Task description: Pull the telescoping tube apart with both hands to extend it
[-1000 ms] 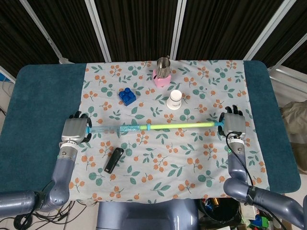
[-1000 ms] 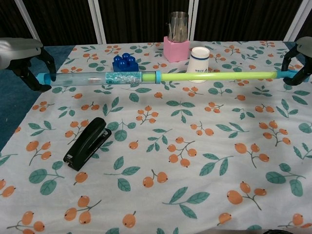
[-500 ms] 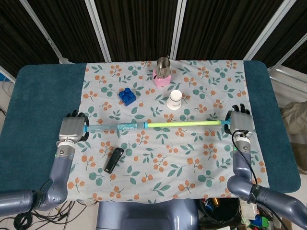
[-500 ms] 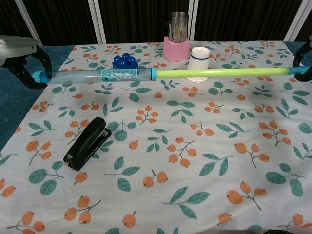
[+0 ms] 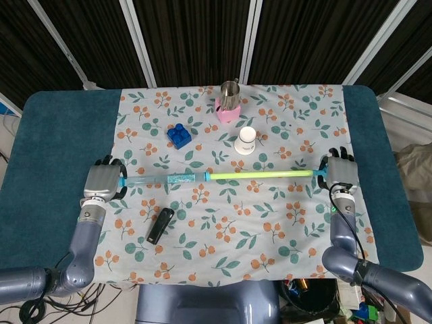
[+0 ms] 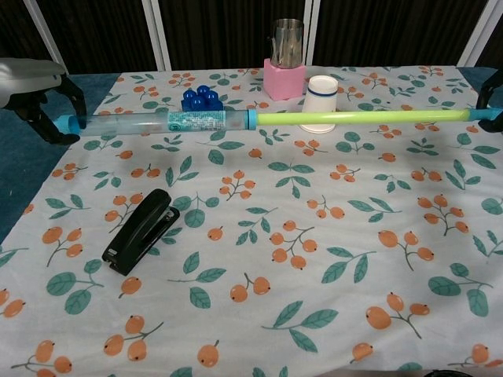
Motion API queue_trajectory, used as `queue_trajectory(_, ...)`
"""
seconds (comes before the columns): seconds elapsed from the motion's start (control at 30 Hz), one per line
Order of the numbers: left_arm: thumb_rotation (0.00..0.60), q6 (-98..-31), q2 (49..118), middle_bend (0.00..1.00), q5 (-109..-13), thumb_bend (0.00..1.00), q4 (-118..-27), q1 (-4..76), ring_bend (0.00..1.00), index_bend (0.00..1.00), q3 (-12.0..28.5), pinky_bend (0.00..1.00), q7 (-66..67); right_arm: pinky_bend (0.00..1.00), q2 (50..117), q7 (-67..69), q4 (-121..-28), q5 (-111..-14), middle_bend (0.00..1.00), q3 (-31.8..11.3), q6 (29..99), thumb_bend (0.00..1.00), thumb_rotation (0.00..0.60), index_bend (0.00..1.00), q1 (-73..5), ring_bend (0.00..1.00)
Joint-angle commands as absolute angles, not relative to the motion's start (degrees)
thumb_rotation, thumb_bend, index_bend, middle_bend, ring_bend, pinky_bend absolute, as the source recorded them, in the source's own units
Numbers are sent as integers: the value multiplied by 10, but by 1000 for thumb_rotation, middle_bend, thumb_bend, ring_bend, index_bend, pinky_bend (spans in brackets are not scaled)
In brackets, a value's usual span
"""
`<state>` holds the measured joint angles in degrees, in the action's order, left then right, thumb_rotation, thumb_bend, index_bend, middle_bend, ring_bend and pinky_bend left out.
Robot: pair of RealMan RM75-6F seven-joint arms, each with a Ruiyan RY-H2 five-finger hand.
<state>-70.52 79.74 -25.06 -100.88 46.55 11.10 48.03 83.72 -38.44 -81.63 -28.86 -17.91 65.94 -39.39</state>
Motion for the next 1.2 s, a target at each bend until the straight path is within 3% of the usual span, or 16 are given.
queue_trajectory(0.03, 600, -703, 796, 97, -253, 229, -1009, 467, 57, 342, 108, 132, 482, 150, 832, -395, -823, -272, 11, -179, 650, 226, 600, 123, -397, 3)
queue_trajectory(0.1, 600, -700, 794, 76, -252, 172, -1010, 467, 43, 254, 107, 118, 480, 150, 829, -401, -826, -262, 0, -180, 646, 163, 600, 13, -399, 0)
queue_trajectory(0.23, 600, -696, 783, 71, -250, 148, -1015, 465, 42, 147, 106, 108, 477, 150, 823, -406, -832, -254, 0, -180, 647, 113, 600, 0, -401, 0)
queue_trajectory(0.4, 600, -698, 762, 73, -271, 149, -1034, 453, 42, 128, 106, 105, 449, 149, 809, -390, -854, -274, 0, -176, 655, 105, 600, 0, -392, 0)
queue_trajectory(0.57, 600, -720, 730, 75, -348, 149, -1074, 406, 42, 127, 95, 105, 368, 149, 770, -335, -907, -360, 0, -151, 672, 105, 600, 0, -354, 0)
queue_trajectory(0.77, 600, -779, 682, 63, -549, 134, -1090, 311, 41, 81, 31, 98, 239, 148, 705, -211, -963, -538, 0, -87, 732, 53, 600, 0, -264, 0)
queue_trajectory(0.9, 600, -845, 658, 38, -699, 101, -1047, 234, 23, 28, -40, 82, 157, 145, 665, -122, -974, -658, 0, -29, 796, 20, 600, 0, -189, 0)
queue_trajectory(1.2, 600, -942, 666, 0, -807, 86, -951, 125, 0, 0, -102, 50, 95, 144, 629, -64, -949, -792, 0, 33, 899, 0, 600, 0, -101, 0)
